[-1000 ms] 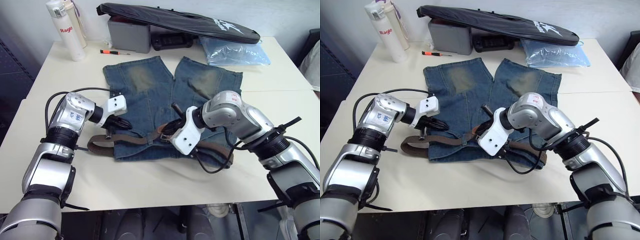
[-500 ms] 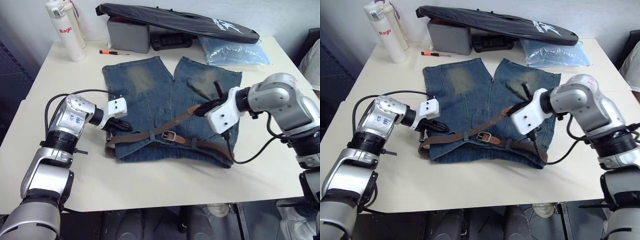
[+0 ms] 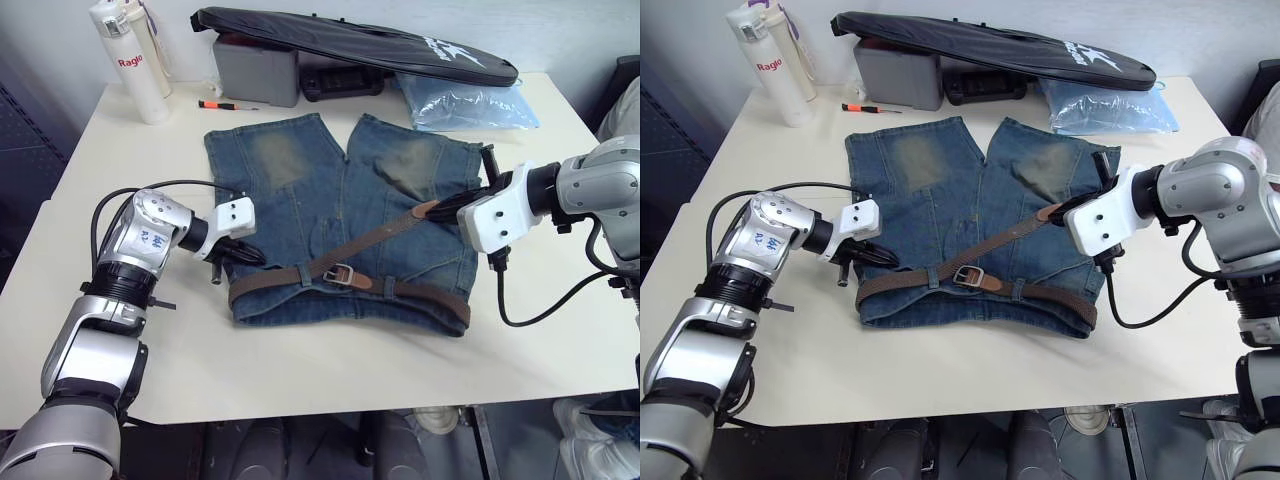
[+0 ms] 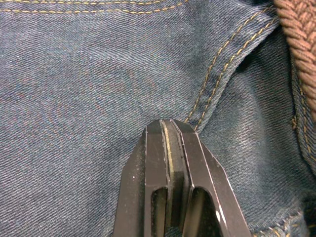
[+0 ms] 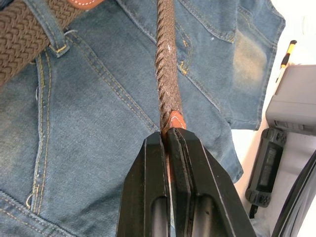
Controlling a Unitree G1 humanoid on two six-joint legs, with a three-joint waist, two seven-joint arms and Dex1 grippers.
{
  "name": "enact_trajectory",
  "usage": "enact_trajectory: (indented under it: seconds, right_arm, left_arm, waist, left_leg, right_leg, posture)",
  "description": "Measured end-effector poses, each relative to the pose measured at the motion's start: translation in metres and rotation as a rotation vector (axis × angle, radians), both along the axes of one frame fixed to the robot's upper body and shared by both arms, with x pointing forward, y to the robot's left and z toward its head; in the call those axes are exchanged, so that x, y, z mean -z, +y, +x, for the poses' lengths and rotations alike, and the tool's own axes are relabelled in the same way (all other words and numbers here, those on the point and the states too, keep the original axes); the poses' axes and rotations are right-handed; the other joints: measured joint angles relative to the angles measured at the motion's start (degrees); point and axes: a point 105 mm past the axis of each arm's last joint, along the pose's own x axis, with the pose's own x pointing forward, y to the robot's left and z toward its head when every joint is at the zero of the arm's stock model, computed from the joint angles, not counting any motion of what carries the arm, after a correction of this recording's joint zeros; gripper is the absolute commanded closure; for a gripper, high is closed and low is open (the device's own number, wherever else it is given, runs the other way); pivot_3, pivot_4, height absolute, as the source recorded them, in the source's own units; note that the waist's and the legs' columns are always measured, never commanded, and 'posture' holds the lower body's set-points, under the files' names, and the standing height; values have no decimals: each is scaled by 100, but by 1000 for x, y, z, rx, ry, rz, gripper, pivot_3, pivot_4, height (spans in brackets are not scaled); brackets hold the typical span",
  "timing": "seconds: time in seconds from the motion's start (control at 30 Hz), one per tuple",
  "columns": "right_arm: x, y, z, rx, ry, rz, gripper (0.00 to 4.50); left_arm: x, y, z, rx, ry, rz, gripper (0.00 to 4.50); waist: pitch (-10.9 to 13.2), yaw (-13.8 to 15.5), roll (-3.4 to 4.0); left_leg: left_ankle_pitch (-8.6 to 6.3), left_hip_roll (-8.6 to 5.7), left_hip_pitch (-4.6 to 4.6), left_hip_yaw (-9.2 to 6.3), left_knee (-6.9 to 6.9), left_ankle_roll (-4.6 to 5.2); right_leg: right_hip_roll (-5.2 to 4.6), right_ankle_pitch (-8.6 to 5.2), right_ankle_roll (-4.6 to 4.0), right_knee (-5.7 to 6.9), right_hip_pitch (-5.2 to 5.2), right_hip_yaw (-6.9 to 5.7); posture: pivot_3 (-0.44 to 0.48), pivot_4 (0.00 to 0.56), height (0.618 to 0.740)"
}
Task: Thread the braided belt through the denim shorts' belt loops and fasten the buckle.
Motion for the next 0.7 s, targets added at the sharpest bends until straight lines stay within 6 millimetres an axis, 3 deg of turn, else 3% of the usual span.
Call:
enact_trajectory:
  seconds: [0.13, 0.23, 0.4, 0.53, 0.7]
  right_arm:
    - [0, 1, 0, -1, 3, -2, 4377]
    - [0, 5, 0, -6, 11, 4, 4500]
    - [1, 15, 0, -13, 34, 40, 4500]
    - [-1, 21, -2, -13, 52, 68, 4500]
    - [-3, 34, -3, 0, 98, 131, 4500]
  left_arm:
    - [0, 1, 0, -5, 3, -5, 4500]
    - [-2, 3, 0, -24, 14, -29, 3639]
    - [-8, 7, 1, -71, 34, -108, 1451]
    - [-37, 19, -4, -131, 22, -210, 28]
    - [-88, -14, -23, -51, -36, -380, 28]
  waist:
    - [0, -2, 0]
    - [0, -2, 0]
    - [1, -3, 0]
    - [3, -14, -1]
    - [3, 20, -2]
  left_leg:
    - [0, 0, 1, 1, 0, 0]
    - [0, 0, 0, 1, -1, 0]
    - [0, 1, -11, 1, 1, 0]
    - [0, 2, -22, 0, -1, 0]
    - [0, 2, -24, -4, 12, -1]
  right_leg:
    - [0, 0, 0, 0, 0, 1]
    - [0, 0, 0, 0, -2, 1]
    - [0, 0, 0, 1, -13, 0]
    - [0, 0, 0, 1, -23, -1]
    - [0, 2, 3, 2, -19, -1]
  posture:
    - [0, 150, 740]
    - [0, 150, 740]
    - [0, 150, 740]
    - [0, 150, 740]
    - [0, 150, 740]
